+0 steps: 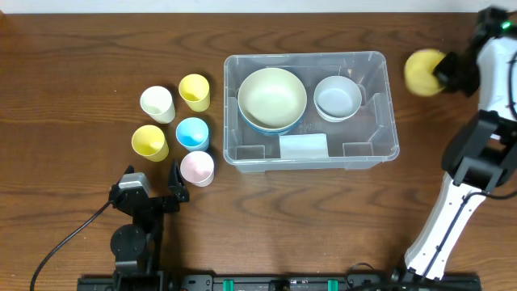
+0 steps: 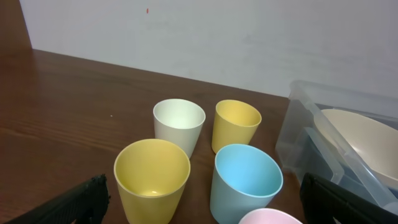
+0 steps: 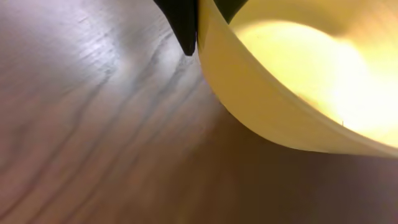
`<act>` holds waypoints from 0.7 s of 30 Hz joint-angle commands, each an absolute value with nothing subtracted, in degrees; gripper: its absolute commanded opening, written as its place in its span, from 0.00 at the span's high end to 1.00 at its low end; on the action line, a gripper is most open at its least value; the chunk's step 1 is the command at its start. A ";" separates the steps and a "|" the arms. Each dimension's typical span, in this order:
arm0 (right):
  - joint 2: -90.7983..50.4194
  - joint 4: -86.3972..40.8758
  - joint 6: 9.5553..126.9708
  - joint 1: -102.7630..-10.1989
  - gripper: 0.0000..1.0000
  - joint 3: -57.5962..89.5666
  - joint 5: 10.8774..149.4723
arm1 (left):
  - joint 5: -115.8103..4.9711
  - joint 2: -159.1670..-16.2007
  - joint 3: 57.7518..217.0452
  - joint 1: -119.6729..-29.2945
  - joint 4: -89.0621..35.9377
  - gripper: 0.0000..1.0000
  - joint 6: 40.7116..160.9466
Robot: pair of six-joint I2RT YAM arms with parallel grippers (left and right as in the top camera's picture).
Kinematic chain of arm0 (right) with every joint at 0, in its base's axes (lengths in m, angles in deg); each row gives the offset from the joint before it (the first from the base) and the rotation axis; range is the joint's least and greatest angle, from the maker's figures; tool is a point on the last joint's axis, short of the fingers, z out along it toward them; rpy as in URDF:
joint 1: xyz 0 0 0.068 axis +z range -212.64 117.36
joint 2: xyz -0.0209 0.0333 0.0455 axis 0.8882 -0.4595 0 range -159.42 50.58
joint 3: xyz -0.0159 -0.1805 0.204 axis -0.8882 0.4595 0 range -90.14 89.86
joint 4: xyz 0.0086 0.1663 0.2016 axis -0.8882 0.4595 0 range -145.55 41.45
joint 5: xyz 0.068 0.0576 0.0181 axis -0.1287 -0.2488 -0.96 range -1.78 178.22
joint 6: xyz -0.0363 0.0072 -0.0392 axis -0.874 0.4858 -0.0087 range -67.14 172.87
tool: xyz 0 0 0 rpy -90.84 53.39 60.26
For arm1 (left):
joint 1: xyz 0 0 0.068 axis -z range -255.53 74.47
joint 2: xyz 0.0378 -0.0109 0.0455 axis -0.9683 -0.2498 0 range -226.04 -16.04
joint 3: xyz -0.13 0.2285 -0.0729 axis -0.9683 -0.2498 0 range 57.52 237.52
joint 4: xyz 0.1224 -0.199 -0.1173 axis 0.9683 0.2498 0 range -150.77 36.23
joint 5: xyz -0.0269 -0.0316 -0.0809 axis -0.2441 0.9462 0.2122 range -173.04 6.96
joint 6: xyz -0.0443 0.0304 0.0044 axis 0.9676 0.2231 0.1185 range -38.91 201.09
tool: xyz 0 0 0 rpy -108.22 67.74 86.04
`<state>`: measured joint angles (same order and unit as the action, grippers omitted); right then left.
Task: Pack container
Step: 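Move the right gripper to the yellow bowl and grasp its rim, then carry the yellow bowl and lower it onto the grey bowl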
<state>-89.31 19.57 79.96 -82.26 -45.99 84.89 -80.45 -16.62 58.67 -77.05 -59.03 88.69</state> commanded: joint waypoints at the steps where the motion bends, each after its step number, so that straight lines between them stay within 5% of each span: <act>1: -80.37 21.51 75.91 -81.56 0.99 -54.69 74.44 | -81.60 -16.27 57.75 -77.45 -56.74 0.02 88.21; 5: -72.94 22.01 71.63 -77.19 0.99 -58.43 66.42 | -81.60 -16.27 57.75 -77.45 -56.74 0.02 88.21; 21: -71.98 28.09 71.08 -54.11 0.98 -47.26 86.28 | -81.60 -16.27 57.75 -77.45 -56.74 0.02 88.21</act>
